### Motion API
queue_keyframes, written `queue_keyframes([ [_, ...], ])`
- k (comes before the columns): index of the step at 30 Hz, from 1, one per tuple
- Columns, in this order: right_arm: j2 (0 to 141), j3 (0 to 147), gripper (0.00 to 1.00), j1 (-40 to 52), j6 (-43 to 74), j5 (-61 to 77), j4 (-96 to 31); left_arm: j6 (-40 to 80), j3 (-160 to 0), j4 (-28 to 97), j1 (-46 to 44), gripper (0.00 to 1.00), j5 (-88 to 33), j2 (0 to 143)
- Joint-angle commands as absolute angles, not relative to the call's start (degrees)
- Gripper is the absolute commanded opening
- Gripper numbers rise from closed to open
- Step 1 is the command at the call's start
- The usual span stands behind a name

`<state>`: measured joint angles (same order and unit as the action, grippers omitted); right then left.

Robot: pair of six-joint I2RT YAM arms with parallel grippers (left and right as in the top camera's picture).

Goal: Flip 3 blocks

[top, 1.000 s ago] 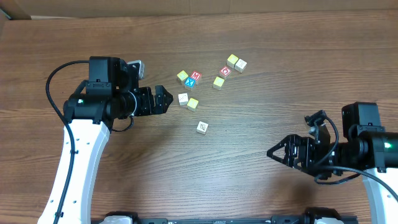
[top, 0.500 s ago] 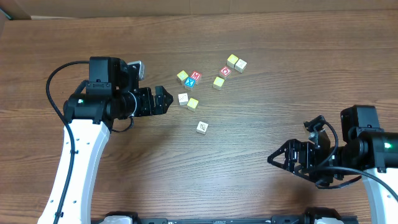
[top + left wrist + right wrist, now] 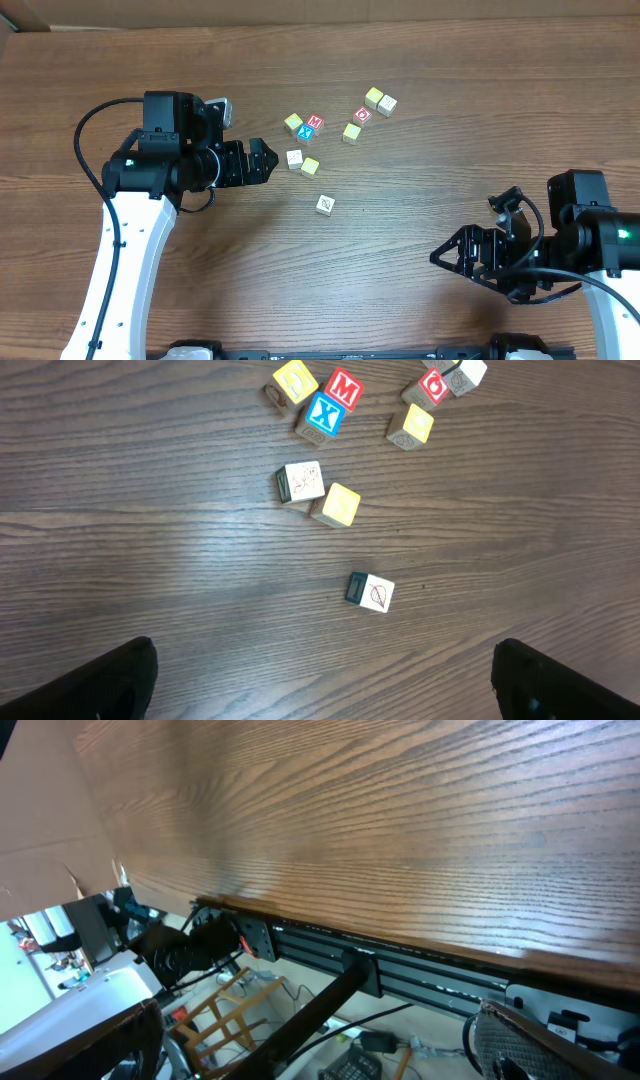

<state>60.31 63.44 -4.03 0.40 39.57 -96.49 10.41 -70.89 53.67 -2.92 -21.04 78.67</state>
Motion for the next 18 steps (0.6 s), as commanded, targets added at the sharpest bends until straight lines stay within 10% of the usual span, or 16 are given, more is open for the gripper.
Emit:
queue_keyframes([
  [1, 59.57, 64.93, 1.00, -3.75, -0.30, 39.46, -95.61, 10.74, -72.53, 53.76, -3.18, 1.00, -21.67, 78.63],
  [18, 59.79, 64.90, 1.00, -3.75, -0.27, 29.98, -89.36, 10.76, -72.53, 54.61, -3.18, 1.00, -21.71, 78.63],
])
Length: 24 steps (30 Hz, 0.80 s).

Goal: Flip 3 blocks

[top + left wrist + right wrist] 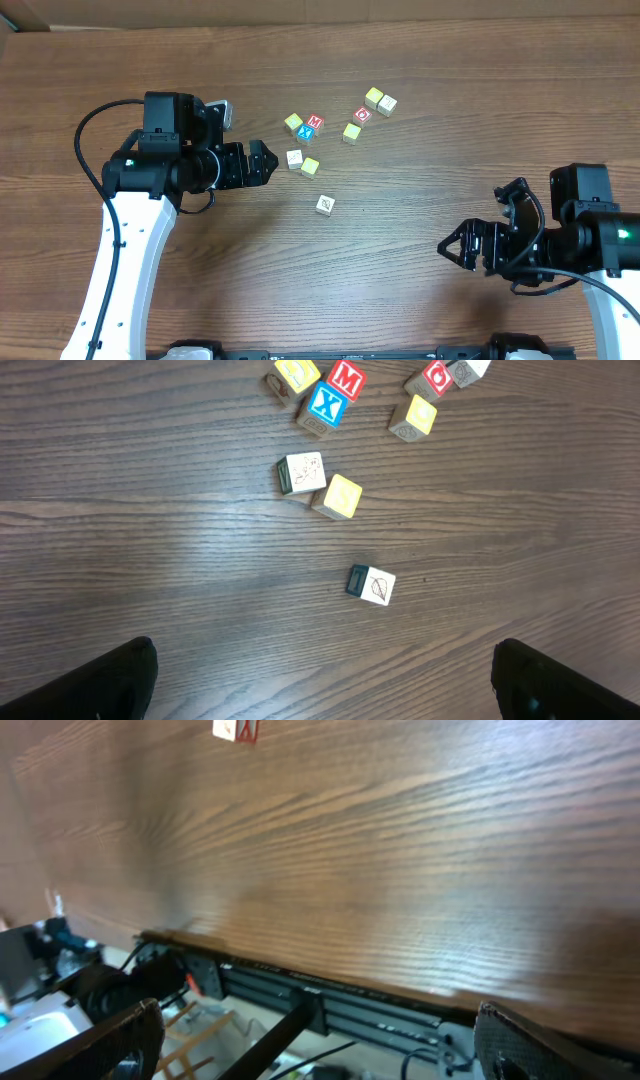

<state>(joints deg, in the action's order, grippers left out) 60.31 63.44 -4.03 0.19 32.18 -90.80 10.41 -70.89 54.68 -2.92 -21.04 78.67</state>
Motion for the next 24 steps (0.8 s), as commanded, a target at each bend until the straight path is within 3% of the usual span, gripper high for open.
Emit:
queue_keyframes([
  [1, 59.79, 64.90, 1.00, -3.77, -0.19, 30.09, -88.38, 10.76, -72.53, 54.83, -3.18, 1.00, -21.71, 78.63],
  [9, 60.01, 64.27, 1.00, -3.77, 0.21, 31.53, -82.48, 10.33, -72.49, 57.54, -4.67, 1.00, -18.55, 80.44],
  [13, 61.87, 64.14, 1.00, -3.75, 3.84, 27.83, -82.04, 10.22, -72.49, 58.52, -9.63, 0.86, -13.02, 84.64],
  [20, 65.06, 64.14, 1.00, -3.75, 4.47, 25.71, -80.68, 10.24, -72.97, 53.45, -20.03, 0.87, -7.70, 93.49],
  [24, 65.10, 64.14, 1.00, -3.75, 4.47, 25.69, -80.40, 10.24, -74.28, 51.16, -23.90, 0.74, -6.55, 99.92],
])
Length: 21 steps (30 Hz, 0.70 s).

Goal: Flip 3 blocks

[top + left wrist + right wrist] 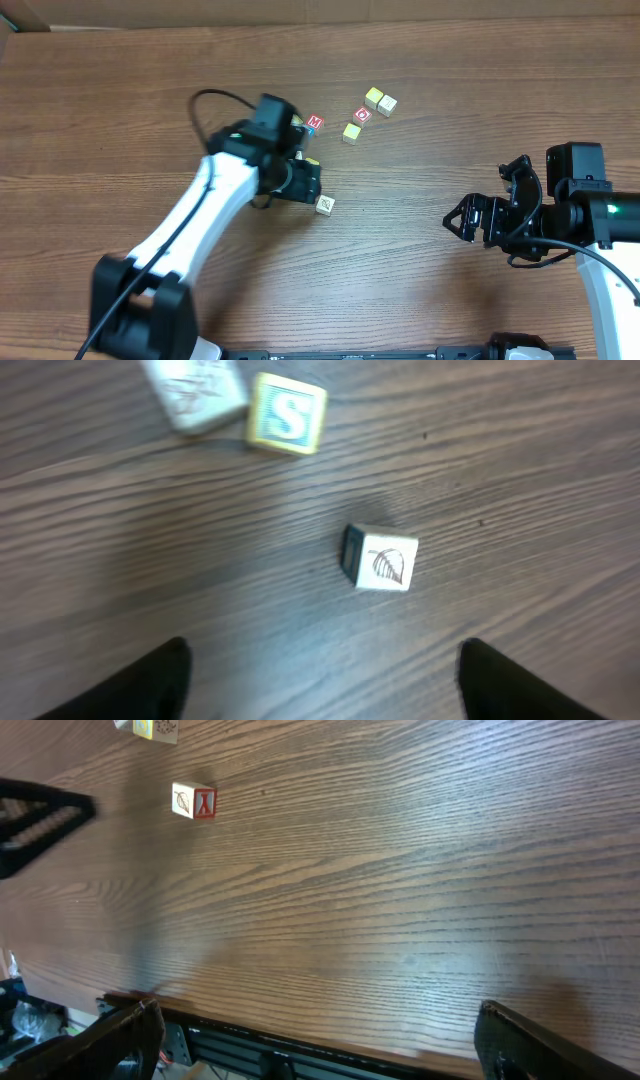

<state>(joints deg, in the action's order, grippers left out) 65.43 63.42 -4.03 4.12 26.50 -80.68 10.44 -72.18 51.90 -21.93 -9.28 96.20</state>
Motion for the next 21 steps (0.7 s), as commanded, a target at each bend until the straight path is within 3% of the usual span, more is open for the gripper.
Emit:
queue_keyframes([
  [1, 65.12, 64.14, 1.00, -3.75, 4.47, 25.69, -80.42, 10.24, -74.70, 50.83, -24.53, 0.73, -6.42, 101.60],
  [7, 65.12, 64.14, 1.00, -3.75, 4.51, 25.74, -80.66, 8.71, -77.71, 50.24, -25.65, 0.73, -5.82, 109.73],
  [14, 65.12, 64.14, 1.00, -3.75, 4.51, 25.71, -81.28, 6.66, -79.15, 50.19, -26.02, 0.63, -8.56, 114.15],
  [17, 65.12, 64.14, 1.00, -3.75, 4.49, 25.71, -81.12, 6.17, -79.15, 50.06, -27.05, 0.73, -8.21, 114.37],
  [21, 65.12, 64.14, 1.00, -3.75, 4.51, 25.71, -81.08, 6.15, -80.53, 50.19, -28.12, 0.71, -7.42, 114.37],
])
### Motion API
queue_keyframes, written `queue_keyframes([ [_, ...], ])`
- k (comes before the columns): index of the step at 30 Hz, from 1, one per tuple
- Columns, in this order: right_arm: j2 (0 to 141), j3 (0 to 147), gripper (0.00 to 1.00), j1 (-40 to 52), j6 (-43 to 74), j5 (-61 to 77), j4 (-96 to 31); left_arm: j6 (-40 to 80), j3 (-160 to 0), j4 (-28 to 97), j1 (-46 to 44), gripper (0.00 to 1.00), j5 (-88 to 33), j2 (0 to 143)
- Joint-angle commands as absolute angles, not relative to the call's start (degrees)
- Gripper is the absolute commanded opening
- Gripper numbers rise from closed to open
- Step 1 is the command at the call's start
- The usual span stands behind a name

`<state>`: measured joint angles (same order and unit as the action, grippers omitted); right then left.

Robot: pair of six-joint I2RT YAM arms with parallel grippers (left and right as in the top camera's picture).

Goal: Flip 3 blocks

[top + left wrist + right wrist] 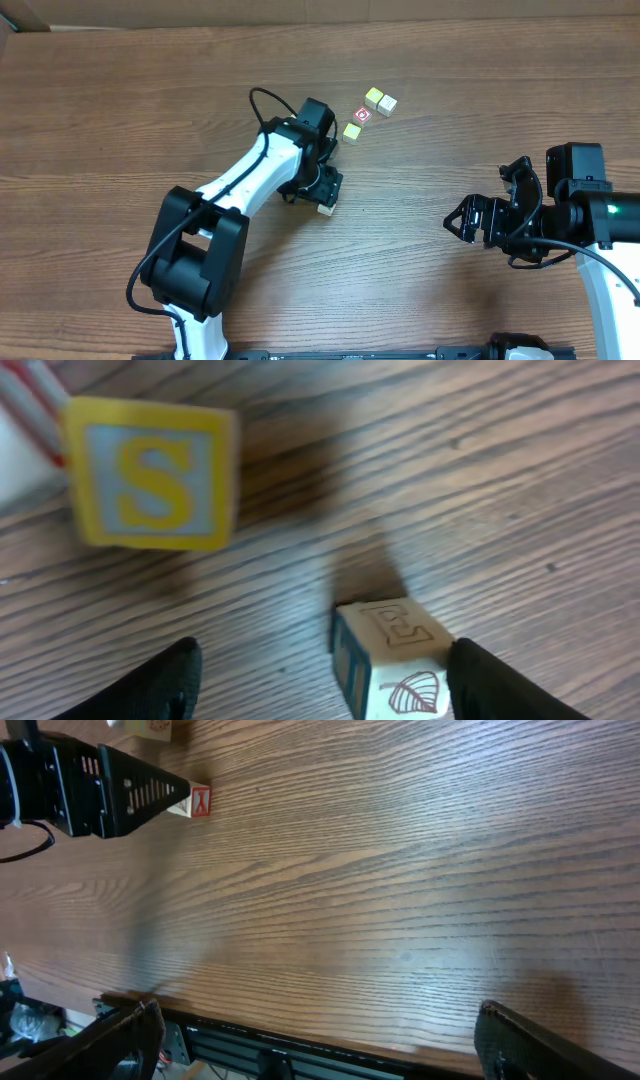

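The cream block with a leaf drawing [395,665] sits on the table, a dark blue face on its left side. My left gripper [322,672] is open and low over it, with the block between the fingers and close to the right one. In the overhead view the left gripper [322,192] covers most of that block [326,209]. A yellow S block [150,470] lies just beyond. My right gripper [488,224] hangs open over bare table at the right, nothing in it. The right wrist view shows the left gripper [95,788] from afar.
Further blocks lie behind the left arm: a yellow block [351,131], a red O block [362,115], another yellow block [372,97] and a cream block [387,104]. The left arm hides other blocks of the cluster. The table's front edge [300,1040] lies below the right gripper.
My left gripper was higher over the leaf block and is now down low, its fingers on either side of it. The right arm has not moved.
My left gripper first hung open, high, left of the block cluster, and my right gripper pointed past the table's front edge. The right one then turned toward the tabletop. The left arm then stood over the lone leaf block, and now straddles it.
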<state>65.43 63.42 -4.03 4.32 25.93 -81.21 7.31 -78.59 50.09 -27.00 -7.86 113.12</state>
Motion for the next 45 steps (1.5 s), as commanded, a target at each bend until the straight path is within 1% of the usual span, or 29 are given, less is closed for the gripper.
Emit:
queue_keyframes([
  [1, 65.12, 64.14, 1.00, -3.75, 4.54, 25.74, -81.12, 6.17, -81.06, 50.54, -28.27, 0.71, -7.46, 114.37],
  [2, 65.12, 64.14, 1.00, -3.75, 4.51, 25.74, -81.17, 6.17, -81.60, 50.81, -28.49, 0.71, -7.46, 114.37],
  [4, 65.12, 64.14, 1.00, -3.75, 4.51, 25.74, -81.49, 5.87, -83.02, 51.77, -28.91, 0.66, -7.49, 114.37],
  [6, 65.12, 64.14, 1.00, -3.75, 4.51, 25.74, -81.65, 4.71, -83.88, 52.73, -29.04, 0.65, -7.49, 114.34],
  [7, 65.12, 64.14, 1.00, -3.75, 4.54, 25.74, -81.69, 4.36, -84.27, 53.41, -29.04, 0.68, -7.49, 114.34],
  [11, 65.12, 64.14, 1.00, -3.75, 4.73, 26.02, -81.73, 3.51, -84.64, 55.46, -29.02, 0.70, -7.44, 114.34],
  [15, 65.12, 64.12, 1.00, -3.75, 4.73, 27.53, -82.48, 2.70, -84.64, 57.47, -29.02, 0.75, -7.16, 114.37],
  [18, 65.12, 63.68, 1.00, -3.22, 4.69, 27.49, -82.65, 3.05, -85.49, 58.35, -28.73, 0.66, -4.58, 114.19],
  [21, 65.12, 61.84, 1.00, -0.67, 6.17, 27.44, -80.55, 4.84, -89.54, 61.43, -27.14, 0.63, -3.84, 113.23],
  [24, 65.21, 57.21, 1.00, 4.67, 12.36, 27.44, -74.39, 6.55, -94.67, 64.14, -24.86, 0.62, -3.88, 111.24],
  [26, 65.63, 53.49, 1.00, 9.02, 17.19, 27.40, -68.47, 6.61, -97.69, 65.76, -23.09, 0.58, -4.47, 109.43],
  [27, 66.11, 51.77, 1.00, 11.25, 19.77, 27.40, -65.28, 6.61, -98.80, 66.57, -22.31, 0.58, -4.43, 108.55],
  [28, 66.78, 50.17, 1.00, 13.56, 22.35, 27.44, -61.95, 6.55, -99.74, 67.53, -21.39, 0.59, -4.38, 107.53],
  [30, 69.41, 47.51, 1.00, 19.44, 27.33, 27.44, -54.35, 6.46, -100.55, 68.97, -19.22, 0.65, -3.75, 105.45],
  [33, 75.70, 47.03, 1.00, 28.40, 32.05, 26.13, -44.99, 6.42, -100.55, 70.11, -14.87, 0.68, -3.81, 102.87],
  [36, 82.76, 47.94, 1.00, 35.44, 37.12, 21.74, -37.71, 5.65, -100.55, 71.94, -10.15, 0.72, -4.21, 101.47],
  [39, 89.82, 49.93, 1.00, 39.03, 42.33, 17.32, -33.54, 4.16, -100.55, 74.63, -5.76, 0.72, -6.39, 101.23],
  [41, 93.89, 51.35, 1.00, 39.31, 46.13, 16.05, -31.27, 3.05, -100.53, 75.92, -3.40, 0.70, -7.79, 101.23],
  [45, 99.11, 54.00, 1.00, 39.20, 52.93, 12.58, -27.22, 2.28, -100.53, 76.27, -1.08, 0.71, -7.99, 101.23],
])
